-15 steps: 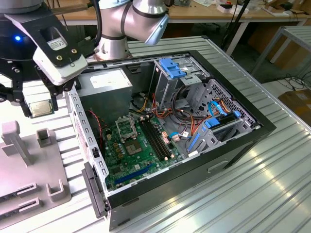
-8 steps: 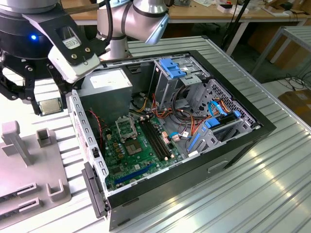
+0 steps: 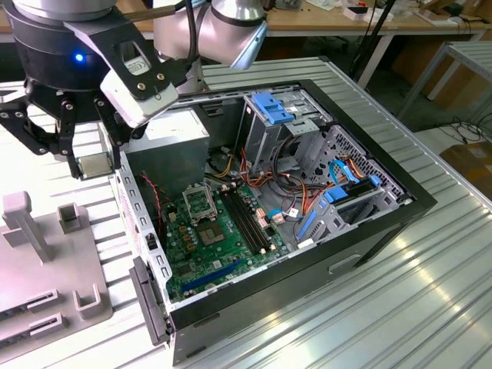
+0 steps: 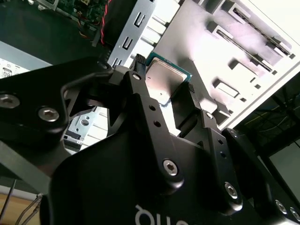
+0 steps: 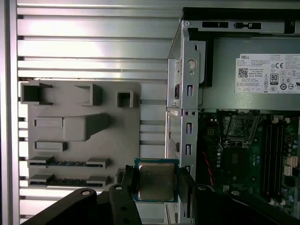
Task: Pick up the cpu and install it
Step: 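Reach for the cpu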
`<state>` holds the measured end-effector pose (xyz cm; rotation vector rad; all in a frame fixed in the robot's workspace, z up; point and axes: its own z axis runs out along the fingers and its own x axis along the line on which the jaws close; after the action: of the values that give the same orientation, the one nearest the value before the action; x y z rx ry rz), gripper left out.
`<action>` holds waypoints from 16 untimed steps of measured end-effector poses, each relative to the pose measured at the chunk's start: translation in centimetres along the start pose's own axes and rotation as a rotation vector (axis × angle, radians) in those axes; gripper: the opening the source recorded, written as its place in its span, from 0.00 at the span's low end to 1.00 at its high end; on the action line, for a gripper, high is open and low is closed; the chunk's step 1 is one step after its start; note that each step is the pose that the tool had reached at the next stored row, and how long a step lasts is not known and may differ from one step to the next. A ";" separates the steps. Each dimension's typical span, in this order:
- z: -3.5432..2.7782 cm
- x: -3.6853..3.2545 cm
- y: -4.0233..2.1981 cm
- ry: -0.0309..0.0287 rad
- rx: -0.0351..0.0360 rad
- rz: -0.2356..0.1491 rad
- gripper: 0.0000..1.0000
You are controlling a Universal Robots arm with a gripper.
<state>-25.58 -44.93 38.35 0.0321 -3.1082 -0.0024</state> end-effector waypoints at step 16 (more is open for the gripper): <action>-0.11 -3.66 -0.08 -0.0001 -0.0001 0.000 0.47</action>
<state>-21.92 -44.93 38.34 0.0321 -3.1083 -0.0026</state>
